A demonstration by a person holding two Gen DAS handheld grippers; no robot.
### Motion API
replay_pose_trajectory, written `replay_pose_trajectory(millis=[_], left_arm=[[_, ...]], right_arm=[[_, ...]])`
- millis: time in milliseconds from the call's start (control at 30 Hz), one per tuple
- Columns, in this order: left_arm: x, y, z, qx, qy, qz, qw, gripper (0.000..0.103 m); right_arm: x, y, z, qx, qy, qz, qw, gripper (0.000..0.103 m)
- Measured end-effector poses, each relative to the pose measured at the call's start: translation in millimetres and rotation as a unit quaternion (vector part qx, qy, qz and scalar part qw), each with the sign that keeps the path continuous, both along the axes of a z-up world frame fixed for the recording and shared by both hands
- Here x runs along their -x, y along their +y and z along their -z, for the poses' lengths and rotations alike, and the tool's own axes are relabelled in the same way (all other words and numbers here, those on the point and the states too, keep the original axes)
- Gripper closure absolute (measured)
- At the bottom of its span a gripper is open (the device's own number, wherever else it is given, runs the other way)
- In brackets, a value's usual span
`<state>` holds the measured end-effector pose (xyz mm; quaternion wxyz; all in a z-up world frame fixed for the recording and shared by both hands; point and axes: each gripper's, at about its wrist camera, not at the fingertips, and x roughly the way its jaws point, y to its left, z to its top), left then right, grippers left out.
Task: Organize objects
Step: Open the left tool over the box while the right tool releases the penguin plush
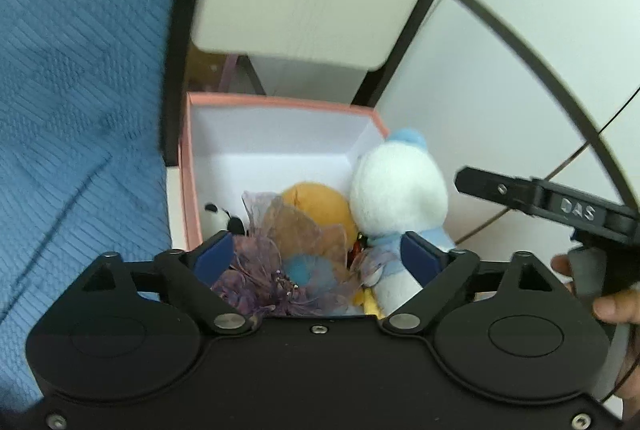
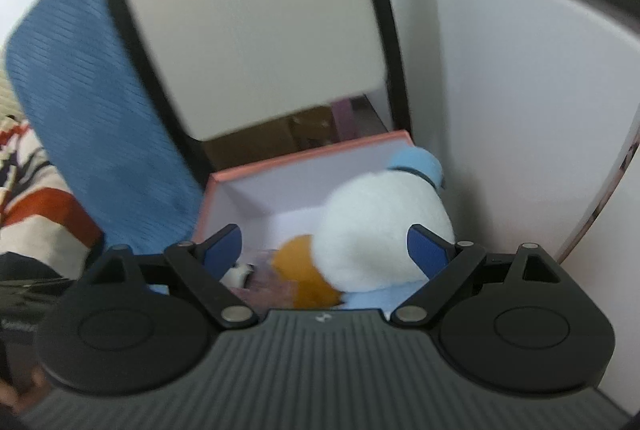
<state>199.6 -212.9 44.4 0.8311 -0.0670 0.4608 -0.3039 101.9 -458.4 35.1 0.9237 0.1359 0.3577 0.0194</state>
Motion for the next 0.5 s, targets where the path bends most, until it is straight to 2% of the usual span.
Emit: replay_pose_trajectory(millis=[133,233,500], left_arm=[[16,22,-30,0.013,-0.026,-0.002,0.9996,0.001],[28,39,-47,0.024,-0.041,-0.004,0.9988,0.001],[63,70,-66,0.036,-0.070,0.000,0.9969,0.001]], right_arm=[[13,18,-25,-0.005,-0.022,-0.012,1.000,0.012],[39,25,-41,-0.004,-0.040,-0.014,0.999,0.012],[87,54,-46,-0.008,-0.054,-0.015,0.998,0.012]])
